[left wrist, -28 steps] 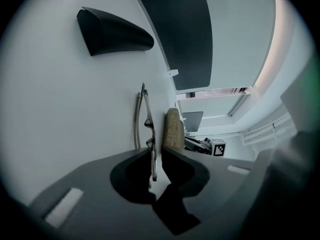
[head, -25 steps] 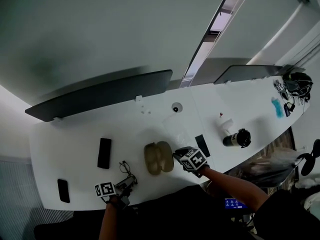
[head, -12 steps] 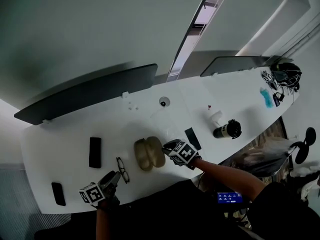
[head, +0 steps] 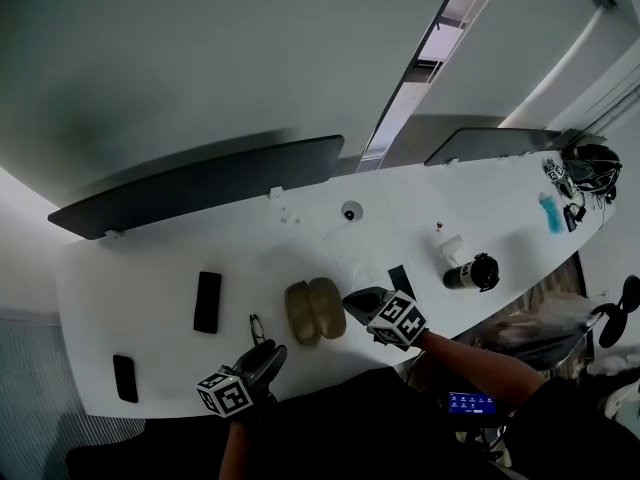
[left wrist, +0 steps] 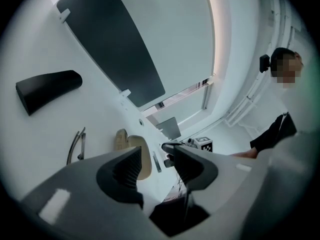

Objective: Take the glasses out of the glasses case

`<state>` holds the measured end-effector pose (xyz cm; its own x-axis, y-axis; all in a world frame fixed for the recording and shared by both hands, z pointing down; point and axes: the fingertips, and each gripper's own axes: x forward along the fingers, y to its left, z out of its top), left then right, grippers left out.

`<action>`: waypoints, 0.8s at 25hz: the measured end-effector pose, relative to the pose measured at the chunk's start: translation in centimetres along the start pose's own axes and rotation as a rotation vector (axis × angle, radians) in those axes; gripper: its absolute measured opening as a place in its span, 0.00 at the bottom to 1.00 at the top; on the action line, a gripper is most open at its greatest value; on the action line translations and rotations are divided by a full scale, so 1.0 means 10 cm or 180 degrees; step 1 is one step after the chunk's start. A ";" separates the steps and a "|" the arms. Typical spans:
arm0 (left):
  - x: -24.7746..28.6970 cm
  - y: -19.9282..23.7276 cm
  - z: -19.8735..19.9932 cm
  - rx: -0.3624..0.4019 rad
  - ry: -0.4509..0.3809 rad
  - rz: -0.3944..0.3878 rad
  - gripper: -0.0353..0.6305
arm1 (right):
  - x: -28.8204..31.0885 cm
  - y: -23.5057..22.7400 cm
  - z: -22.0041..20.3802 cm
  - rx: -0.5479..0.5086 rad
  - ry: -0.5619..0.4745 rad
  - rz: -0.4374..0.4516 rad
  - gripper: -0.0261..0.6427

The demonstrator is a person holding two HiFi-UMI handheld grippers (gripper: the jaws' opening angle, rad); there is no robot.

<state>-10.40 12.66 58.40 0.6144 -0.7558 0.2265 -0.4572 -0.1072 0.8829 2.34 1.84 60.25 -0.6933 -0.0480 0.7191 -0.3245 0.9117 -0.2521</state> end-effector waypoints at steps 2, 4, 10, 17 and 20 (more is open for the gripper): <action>0.02 0.03 -0.10 0.0046 0.0100 0.0049 0.36 | -0.01 0.01 -0.05 -0.0006 0.0029 0.0023 0.05; 0.05 0.05 -0.17 0.0093 0.0182 0.0083 0.36 | 0.00 -0.01 -0.09 0.0004 0.0056 0.0027 0.05; 0.15 0.01 -0.28 0.0236 0.0311 0.0119 0.36 | 0.03 -0.06 -0.20 0.0001 0.0131 0.0050 0.05; 0.33 -0.03 -0.31 0.0315 0.0357 0.0167 0.36 | 0.06 -0.16 -0.26 0.0024 0.0134 0.0089 0.05; 0.43 -0.05 -0.33 0.0293 0.0377 0.0187 0.36 | 0.05 -0.24 -0.30 0.0029 0.0152 0.0089 0.05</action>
<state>-5.37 11.64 60.27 0.6539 -0.6816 0.3283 -0.5482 -0.1278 0.8265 4.69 0.83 63.18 -0.6708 -0.0029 0.7416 -0.3114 0.9086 -0.2782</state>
